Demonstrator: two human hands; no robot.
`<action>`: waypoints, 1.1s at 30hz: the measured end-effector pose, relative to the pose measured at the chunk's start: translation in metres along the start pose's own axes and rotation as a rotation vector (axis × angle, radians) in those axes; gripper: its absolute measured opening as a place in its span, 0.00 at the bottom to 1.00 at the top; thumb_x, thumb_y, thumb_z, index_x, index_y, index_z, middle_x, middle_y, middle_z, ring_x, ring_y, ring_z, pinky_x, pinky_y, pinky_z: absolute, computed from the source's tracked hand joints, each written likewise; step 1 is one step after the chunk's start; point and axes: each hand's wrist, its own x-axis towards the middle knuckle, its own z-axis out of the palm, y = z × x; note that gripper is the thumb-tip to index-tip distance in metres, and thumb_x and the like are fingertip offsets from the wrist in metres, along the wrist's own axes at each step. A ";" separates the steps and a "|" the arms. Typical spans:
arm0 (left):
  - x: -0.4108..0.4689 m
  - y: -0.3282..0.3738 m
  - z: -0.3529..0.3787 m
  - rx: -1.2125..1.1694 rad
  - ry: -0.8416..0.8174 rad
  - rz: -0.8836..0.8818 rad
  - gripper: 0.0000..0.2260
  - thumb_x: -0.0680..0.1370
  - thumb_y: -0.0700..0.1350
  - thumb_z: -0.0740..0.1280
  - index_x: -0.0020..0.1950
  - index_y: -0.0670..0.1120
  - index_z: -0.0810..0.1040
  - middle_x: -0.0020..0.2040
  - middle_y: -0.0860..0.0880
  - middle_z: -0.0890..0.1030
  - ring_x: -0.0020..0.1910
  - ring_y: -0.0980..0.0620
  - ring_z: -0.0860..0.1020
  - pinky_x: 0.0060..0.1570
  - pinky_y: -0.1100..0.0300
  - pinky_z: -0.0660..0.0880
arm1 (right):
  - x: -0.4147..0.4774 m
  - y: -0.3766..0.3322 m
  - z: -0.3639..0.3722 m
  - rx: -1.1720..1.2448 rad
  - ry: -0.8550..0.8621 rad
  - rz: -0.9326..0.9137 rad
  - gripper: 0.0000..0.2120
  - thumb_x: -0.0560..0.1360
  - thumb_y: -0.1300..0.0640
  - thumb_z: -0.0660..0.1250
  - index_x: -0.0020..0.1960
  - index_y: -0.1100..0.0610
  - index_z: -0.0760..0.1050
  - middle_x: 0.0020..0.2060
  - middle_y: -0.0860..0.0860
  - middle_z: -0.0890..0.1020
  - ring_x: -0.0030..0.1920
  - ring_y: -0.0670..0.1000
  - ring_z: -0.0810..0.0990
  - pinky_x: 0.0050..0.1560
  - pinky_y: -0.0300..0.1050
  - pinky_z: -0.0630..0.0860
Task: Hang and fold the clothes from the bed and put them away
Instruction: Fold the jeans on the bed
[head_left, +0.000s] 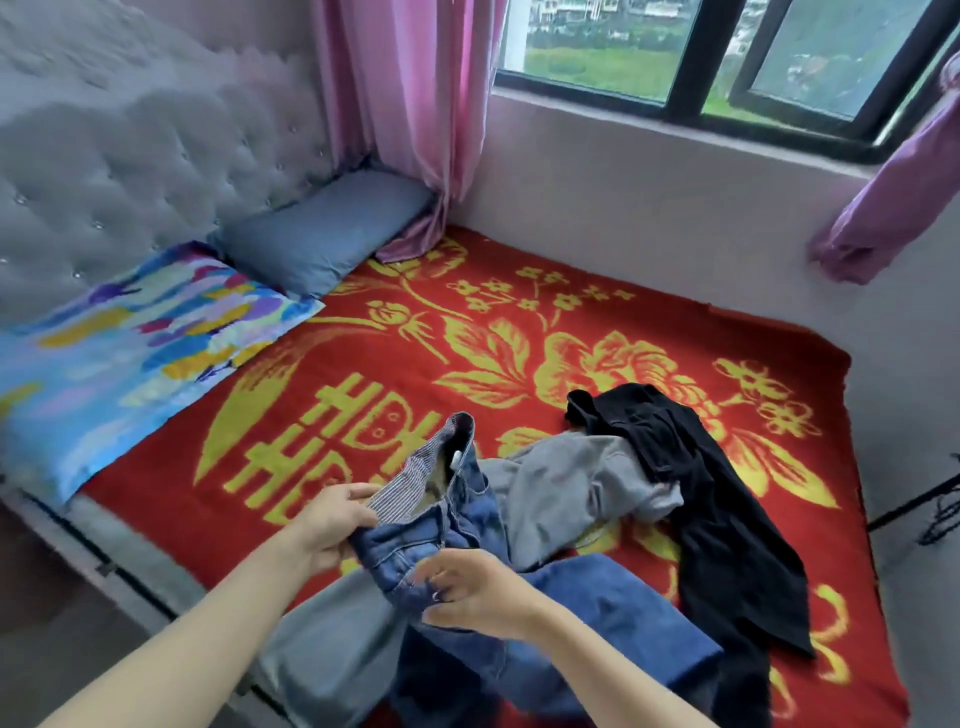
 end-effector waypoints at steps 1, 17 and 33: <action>-0.001 -0.010 -0.010 0.072 0.020 0.016 0.23 0.71 0.21 0.54 0.63 0.34 0.73 0.47 0.36 0.77 0.42 0.43 0.74 0.37 0.55 0.70 | 0.003 0.008 0.002 0.060 -0.006 0.080 0.11 0.72 0.65 0.68 0.53 0.55 0.78 0.44 0.43 0.79 0.45 0.44 0.75 0.50 0.34 0.72; -0.093 0.036 -0.242 0.917 -0.194 0.562 0.34 0.69 0.23 0.53 0.61 0.56 0.78 0.53 0.75 0.73 0.57 0.79 0.68 0.58 0.80 0.62 | 0.163 -0.026 0.021 0.034 0.596 0.374 0.46 0.67 0.71 0.71 0.77 0.59 0.49 0.66 0.61 0.68 0.56 0.56 0.74 0.54 0.50 0.76; -0.143 0.021 -0.431 0.835 0.079 0.493 0.35 0.69 0.23 0.53 0.60 0.60 0.71 0.58 0.62 0.74 0.61 0.62 0.72 0.56 0.78 0.65 | 0.261 -0.144 0.080 -0.426 0.320 0.218 0.12 0.73 0.69 0.63 0.32 0.59 0.71 0.26 0.51 0.69 0.25 0.46 0.68 0.26 0.38 0.63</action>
